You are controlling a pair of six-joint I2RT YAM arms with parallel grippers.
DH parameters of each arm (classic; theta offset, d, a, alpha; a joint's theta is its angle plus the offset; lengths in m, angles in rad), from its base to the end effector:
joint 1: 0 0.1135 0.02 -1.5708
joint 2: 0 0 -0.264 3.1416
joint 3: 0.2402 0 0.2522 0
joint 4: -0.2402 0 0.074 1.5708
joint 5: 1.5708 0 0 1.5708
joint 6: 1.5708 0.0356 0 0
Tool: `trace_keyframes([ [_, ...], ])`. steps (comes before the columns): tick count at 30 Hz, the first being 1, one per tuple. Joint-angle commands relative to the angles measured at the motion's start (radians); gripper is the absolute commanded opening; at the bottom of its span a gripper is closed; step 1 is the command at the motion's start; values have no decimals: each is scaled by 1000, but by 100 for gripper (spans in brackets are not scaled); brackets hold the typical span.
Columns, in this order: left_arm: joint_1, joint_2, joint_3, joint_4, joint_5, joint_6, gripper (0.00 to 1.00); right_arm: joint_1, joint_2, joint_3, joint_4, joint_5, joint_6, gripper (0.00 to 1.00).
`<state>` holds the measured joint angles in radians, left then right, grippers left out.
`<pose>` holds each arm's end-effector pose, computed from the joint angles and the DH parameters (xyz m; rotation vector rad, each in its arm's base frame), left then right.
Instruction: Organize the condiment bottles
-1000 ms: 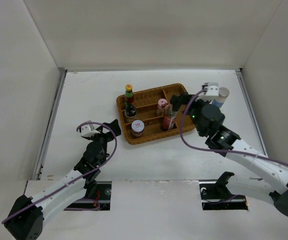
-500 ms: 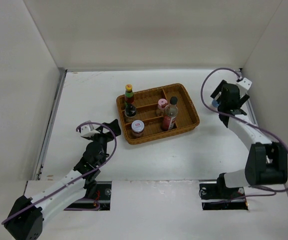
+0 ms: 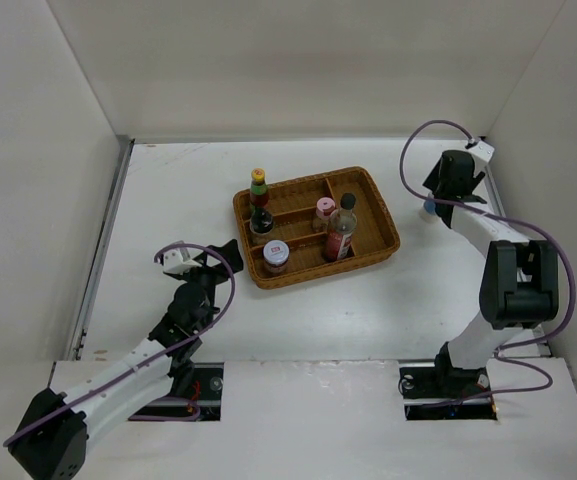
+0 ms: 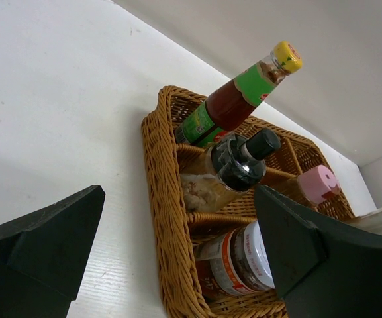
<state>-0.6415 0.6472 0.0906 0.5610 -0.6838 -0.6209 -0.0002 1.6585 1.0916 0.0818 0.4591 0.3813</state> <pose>0.1342 -0.0721 0.1947 -0.5183 1.4985 -0.4560 0.3757 -0.0159 0.2462 0.6527 1.9005 -0.2292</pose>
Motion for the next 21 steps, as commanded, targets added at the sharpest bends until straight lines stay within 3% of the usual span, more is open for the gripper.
trace_keyframes([
  [1,7,5,-6,39,7,-10,100,-4,-11,24,47,-11,1,62],
  [4,9,3,-9,43,3,-10,100,-4,-104,-33,61,9,4,51],
  [12,12,17,-8,46,9,-17,100,203,-482,-234,76,4,4,50],
  [21,32,22,-8,39,20,-26,100,413,-549,-297,72,-30,51,50],
])
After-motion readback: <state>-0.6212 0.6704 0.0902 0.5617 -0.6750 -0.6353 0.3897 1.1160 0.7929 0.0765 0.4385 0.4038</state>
